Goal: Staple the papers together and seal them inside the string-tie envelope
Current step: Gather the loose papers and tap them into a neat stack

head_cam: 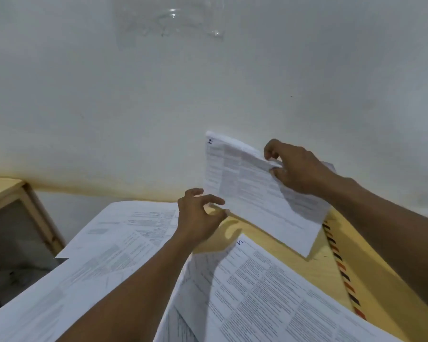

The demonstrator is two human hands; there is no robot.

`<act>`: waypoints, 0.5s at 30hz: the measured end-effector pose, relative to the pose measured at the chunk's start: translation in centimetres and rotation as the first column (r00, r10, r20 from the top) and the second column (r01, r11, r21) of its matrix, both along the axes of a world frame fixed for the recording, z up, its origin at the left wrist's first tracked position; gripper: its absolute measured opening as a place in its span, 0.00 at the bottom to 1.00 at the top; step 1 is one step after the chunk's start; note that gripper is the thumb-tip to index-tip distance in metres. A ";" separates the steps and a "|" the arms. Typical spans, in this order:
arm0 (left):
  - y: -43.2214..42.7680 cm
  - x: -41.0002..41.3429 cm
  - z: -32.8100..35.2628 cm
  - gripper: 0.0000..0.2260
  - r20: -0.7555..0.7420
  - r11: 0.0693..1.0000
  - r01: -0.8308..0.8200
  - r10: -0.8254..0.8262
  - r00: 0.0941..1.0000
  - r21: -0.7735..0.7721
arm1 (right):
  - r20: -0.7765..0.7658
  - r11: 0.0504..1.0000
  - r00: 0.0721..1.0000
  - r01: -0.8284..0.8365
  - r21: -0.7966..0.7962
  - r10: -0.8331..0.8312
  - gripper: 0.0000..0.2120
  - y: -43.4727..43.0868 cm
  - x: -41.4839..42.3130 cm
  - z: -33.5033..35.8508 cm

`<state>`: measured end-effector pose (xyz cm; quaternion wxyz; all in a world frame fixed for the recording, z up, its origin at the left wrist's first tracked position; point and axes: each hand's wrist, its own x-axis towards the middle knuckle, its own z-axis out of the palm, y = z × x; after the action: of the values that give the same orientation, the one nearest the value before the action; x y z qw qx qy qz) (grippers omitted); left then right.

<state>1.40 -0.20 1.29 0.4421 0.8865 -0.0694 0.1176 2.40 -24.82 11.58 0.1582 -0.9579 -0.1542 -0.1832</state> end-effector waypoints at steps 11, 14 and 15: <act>1.4 -7.2 8.2 0.10 -0.126 0.555 0.115 -0.378 0.917 -0.824 | -0.107 0.535 0.967 -0.034 0.844 0.229 0.17 2.1 -12.5 3.5; 2.5 -9.7 7.7 0.09 -0.117 0.591 0.102 -0.321 0.940 -0.800 | -0.290 0.486 0.890 0.091 0.869 0.352 0.20 2.6 -14.5 0.7; 3.1 -10.5 7.2 0.10 -0.131 0.634 0.094 -0.298 0.945 -0.767 | -0.345 0.506 0.864 0.126 0.853 0.366 0.20 2.8 -15.0 -0.3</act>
<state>-9.09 2.93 8.49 0.7838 0.6181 -0.0559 -0.0240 -12.57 -22.06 11.30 0.6542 -0.7529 -0.0675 0.0232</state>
